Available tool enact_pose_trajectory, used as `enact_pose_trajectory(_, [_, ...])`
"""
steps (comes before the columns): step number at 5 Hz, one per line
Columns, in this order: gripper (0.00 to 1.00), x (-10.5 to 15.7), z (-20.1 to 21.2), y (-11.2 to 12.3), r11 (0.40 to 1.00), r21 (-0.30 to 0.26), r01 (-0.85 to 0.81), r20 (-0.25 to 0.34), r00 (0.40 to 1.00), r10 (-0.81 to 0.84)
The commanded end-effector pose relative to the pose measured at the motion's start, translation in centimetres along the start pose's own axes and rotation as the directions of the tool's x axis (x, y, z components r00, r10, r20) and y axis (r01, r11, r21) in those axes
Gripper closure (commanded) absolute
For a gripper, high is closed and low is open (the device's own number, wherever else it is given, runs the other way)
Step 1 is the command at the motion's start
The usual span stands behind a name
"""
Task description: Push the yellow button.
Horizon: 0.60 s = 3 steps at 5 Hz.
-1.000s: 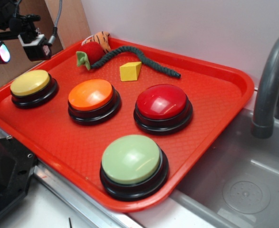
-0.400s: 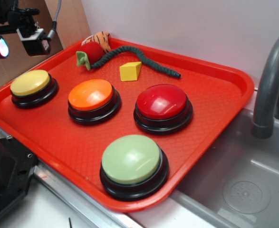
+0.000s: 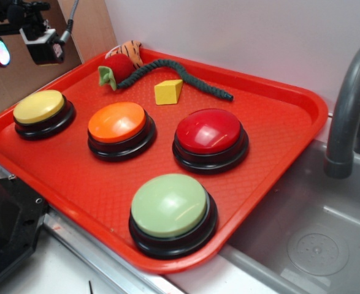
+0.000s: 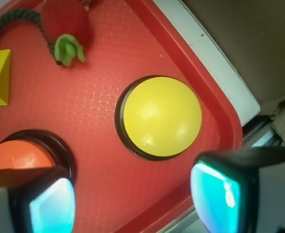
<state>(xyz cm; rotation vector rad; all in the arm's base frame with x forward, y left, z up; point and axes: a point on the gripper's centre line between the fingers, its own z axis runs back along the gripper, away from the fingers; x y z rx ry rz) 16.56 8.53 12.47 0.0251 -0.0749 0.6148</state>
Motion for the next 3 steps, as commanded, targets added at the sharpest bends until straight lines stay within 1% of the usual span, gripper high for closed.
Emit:
enact_pose_trajectory(1, [0.00,0.3,2.9,-0.3,0.997,-0.007,0.075,0.037,0.997,-0.075])
enact_pose_trajectory(2, [0.00,0.2,3.7,-0.9,0.993,-0.025,0.118,0.042,0.992,-0.117])
enact_pose_trajectory(3, [0.00,0.0,4.0,-0.8,0.984,-0.052,0.171,0.098,0.981,-0.166])
